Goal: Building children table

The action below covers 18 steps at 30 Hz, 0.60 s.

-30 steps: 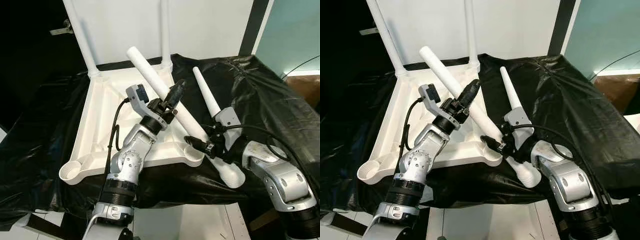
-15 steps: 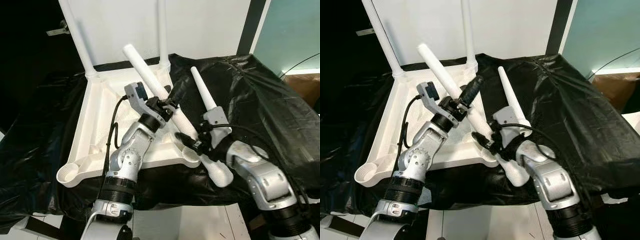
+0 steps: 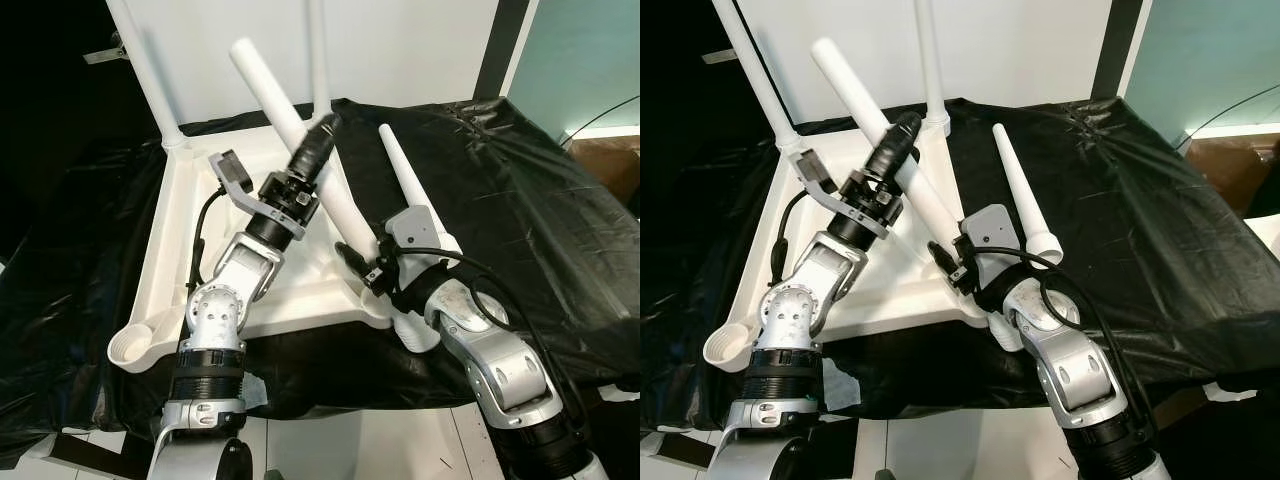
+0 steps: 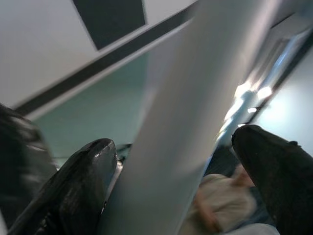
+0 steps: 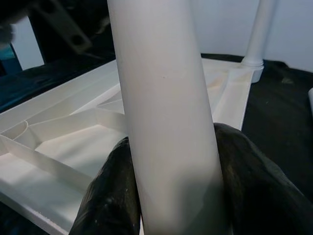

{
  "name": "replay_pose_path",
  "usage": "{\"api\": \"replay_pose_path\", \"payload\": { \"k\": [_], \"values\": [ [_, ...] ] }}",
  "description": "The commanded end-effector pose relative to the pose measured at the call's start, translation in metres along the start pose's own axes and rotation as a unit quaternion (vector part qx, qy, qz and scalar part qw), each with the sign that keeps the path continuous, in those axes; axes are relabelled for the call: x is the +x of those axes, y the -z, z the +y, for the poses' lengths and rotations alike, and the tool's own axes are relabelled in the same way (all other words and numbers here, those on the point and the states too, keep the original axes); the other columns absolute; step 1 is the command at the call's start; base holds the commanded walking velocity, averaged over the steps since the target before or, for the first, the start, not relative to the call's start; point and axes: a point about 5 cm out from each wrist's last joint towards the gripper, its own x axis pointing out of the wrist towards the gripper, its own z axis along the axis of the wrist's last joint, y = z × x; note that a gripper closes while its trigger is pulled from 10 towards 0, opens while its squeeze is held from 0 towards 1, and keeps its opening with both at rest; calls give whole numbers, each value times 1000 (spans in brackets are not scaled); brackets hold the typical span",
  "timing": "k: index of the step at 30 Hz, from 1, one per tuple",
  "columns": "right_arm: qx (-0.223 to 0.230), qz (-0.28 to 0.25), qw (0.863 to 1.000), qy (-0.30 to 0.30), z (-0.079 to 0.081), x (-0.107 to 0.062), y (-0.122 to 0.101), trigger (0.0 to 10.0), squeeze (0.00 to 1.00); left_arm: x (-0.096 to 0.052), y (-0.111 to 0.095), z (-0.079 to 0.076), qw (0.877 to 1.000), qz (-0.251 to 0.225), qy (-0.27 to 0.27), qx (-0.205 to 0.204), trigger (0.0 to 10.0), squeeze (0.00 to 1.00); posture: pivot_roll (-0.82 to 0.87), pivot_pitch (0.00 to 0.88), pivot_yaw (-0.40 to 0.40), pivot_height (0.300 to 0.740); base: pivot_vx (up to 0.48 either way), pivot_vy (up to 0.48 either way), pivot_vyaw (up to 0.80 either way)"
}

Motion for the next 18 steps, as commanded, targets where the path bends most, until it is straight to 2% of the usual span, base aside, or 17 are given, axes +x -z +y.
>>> {"api": "replay_pose_path", "payload": {
  "k": [1,4,9,16,18],
  "values": [
    [9,43,998,37,-8,1,16,0,0,-1,3,-36,972,23,233,-27,10000,0,-140,16,85,740,0,0,0],
    [5,44,998,49,-13,1,16,0,0,-9,5,-43,962,52,266,-23,10000,0,-140,16,85,740,0,0,0],
    [3,46,997,64,-19,0,16,0,0,-20,11,-47,955,99,280,-15,10000,0,-140,17,85,740,0,0,0],
    [5,43,997,67,-19,-1,13,0,0,-28,6,-46,956,108,271,-16,10000,0,-147,19,81,740,0,0,0],
    [5,35,997,69,-19,-1,6,0,0,-33,3,-42,960,120,255,-2,10000,0,-156,15,80,740,0,0,0]
  ]
}}
